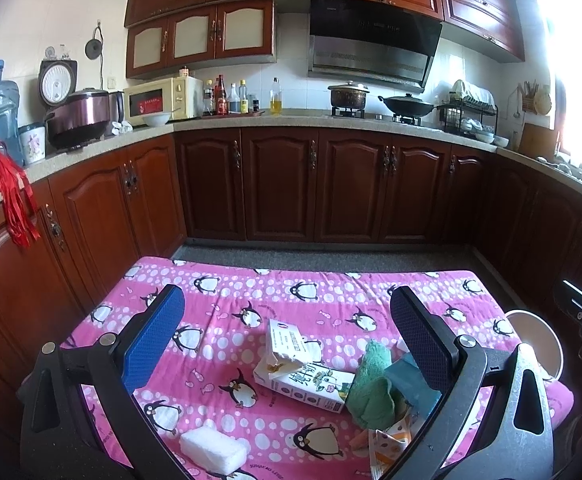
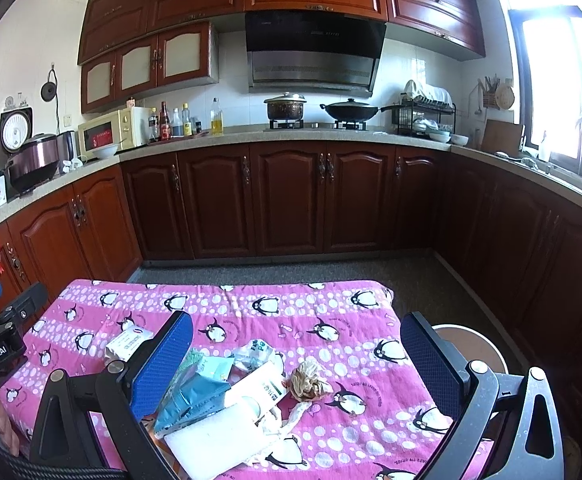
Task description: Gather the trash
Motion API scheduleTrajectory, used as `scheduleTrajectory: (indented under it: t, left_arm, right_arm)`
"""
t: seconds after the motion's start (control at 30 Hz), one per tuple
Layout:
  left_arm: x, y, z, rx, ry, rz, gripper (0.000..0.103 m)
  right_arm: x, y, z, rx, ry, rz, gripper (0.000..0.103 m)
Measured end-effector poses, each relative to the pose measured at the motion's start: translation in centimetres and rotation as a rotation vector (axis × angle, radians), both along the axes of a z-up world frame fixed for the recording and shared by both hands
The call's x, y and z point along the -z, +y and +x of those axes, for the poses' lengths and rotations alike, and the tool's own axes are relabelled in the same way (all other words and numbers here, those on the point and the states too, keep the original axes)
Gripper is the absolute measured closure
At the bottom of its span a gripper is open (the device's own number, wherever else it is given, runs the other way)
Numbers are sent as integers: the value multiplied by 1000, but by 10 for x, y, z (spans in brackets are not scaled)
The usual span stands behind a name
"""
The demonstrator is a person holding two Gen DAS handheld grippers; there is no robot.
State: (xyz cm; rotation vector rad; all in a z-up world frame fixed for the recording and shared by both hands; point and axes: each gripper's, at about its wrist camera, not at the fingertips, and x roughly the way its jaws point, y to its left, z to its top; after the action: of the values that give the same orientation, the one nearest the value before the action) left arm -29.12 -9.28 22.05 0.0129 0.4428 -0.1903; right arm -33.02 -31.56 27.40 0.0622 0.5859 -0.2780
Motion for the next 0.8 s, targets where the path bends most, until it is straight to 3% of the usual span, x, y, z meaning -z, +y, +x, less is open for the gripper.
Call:
scheduleTrajectory:
  t: [0.23, 0.47, 0.8]
  left_arm:
    - [9, 22, 24, 37, 121, -39, 1]
    - [18, 62, 49, 36, 227, -14, 1]
    - [70, 109, 53, 66, 490, -45, 1]
  right_arm:
    - [15, -2, 7, -59, 74, 14, 0]
    - [37, -3, 22, -146, 165, 130, 0]
    - [61, 9, 45, -254, 265, 220, 0]
